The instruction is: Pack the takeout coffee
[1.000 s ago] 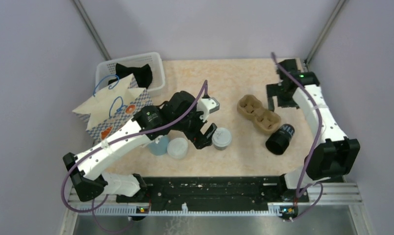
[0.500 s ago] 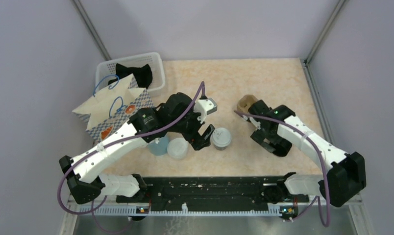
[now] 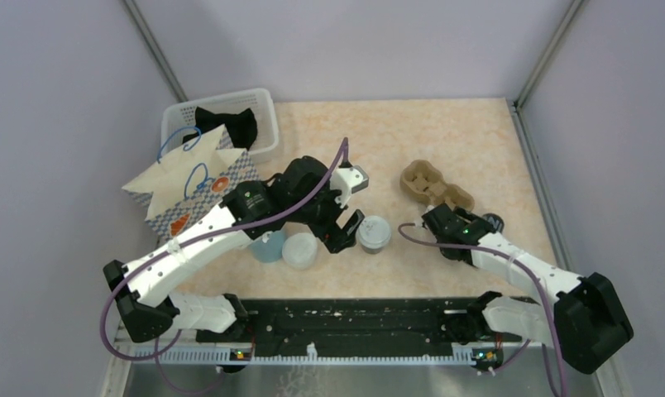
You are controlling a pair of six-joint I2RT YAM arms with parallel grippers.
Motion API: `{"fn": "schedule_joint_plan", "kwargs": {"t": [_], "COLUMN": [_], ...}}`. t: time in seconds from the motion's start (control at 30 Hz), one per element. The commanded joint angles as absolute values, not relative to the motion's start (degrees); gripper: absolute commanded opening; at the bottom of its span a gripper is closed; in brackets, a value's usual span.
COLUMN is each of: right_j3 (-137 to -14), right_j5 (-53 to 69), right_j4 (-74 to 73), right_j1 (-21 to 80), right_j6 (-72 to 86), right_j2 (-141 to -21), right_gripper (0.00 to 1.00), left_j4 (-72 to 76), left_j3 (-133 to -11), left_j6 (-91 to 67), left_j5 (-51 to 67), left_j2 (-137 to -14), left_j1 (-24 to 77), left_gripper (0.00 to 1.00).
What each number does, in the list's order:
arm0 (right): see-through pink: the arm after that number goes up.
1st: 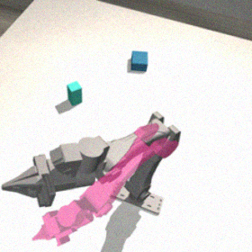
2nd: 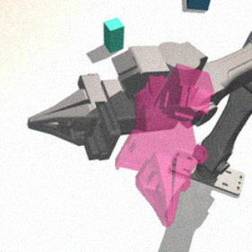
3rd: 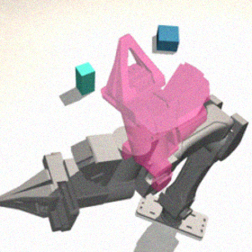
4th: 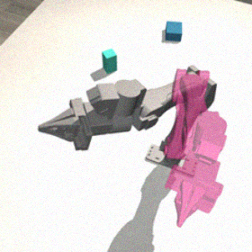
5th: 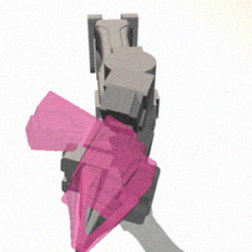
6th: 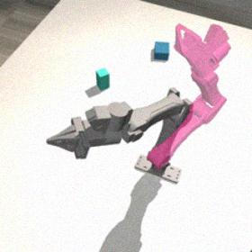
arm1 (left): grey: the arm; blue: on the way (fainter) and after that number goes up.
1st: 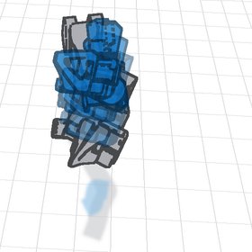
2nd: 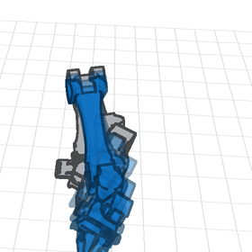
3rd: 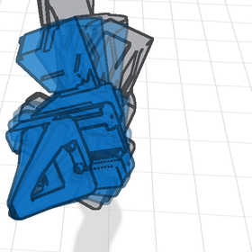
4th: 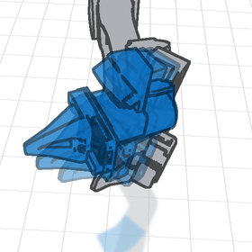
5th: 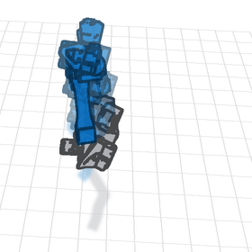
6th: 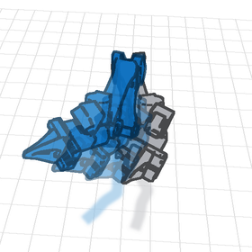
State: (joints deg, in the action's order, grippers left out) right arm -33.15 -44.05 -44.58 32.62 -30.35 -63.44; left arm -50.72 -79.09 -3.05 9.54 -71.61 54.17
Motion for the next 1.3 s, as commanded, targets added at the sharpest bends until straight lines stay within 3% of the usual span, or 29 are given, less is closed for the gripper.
{"fn": "schedule_joint_plan", "kwargs": {"t": [0.0, 0.07, 0.2, 0.23, 0.27, 0.3, 0.53, 0.67, 0.77, 0.97, 1.17, 1.27], "right_j3": [-31.41, -30.51, -32.48, -33.21, -33.75, -34.20, -39.64, -44.99, -50.09, -58.67, -63.91, -61.94], "right_j5": [-46.18, -43.83, -41.57, -40.39, -39.16, -38.40, -31.76, -26.51, -20.03, -19.32, -14.84, -13.08], "right_j4": [-31.00, -30.86, -36.11, -37.45, -38.43, -39.34, -46.15, -46.21, -48.39, -48.13, -56.12, -56.03], "right_j1": [33.02, 32.88, 31.76, 30.52, 29.50, 28.67, 25.10, 17.85, 9.60, 6.10, -3.39, -5.57], "right_j6": [-35.21, -36.34, -34.99, -34.26, -33.66, -33.02, -25.86, -19.17, -15.38, -8.42, 11.98, 19.32], "right_j2": [-60.31, -59.43, -58.58, -58.28, -57.94, -57.58, -54.30, -54.00, -58.22, -61.04, -72.43, -71.79], "right_gripper": [0.62, 0.48, 0.29, 0.19, 0.03, 0.00, 0.00, 0.00, 0.00, 0.00, 0.00, 0.00], "left_j4": [-50.39, -50.96, -51.76, -51.77, -51.77, -51.77, -51.69, -51.53, -51.67, -51.77, -51.78, -52.30], "left_j3": [-81.76, -82.47, -83.65, -83.64, -83.55, -83.57, -85.38, -87.43, -89.46, -93.41, -94.07, -93.70], "left_j6": [-2.99, -2.91, -2.89, -2.92, -3.06, -3.07, -2.80, -2.96, -3.47, -5.88, -8.61, -9.57], "left_j5": [9.18, 8.81, 8.90, 9.15, 9.38, 9.60, 9.44, 9.56, 10.18, 12.92, 12.84, 11.41], "left_j2": [-72.24, -72.50, -72.41, -72.37, -72.27, -72.25, -72.86, -74.36, -76.05, -78.93, -78.41, -77.36], "left_j1": [54.33, 54.24, 54.14, 54.10, 54.06, 54.05, 53.97, 53.88, 53.79, 53.57, 53.53, 53.53], "left_gripper": [0.98, 0.98, 0.98, 0.98, 0.98, 0.98, 0.98, 0.98, 0.98, 0.98, 0.98, 0.98]}}
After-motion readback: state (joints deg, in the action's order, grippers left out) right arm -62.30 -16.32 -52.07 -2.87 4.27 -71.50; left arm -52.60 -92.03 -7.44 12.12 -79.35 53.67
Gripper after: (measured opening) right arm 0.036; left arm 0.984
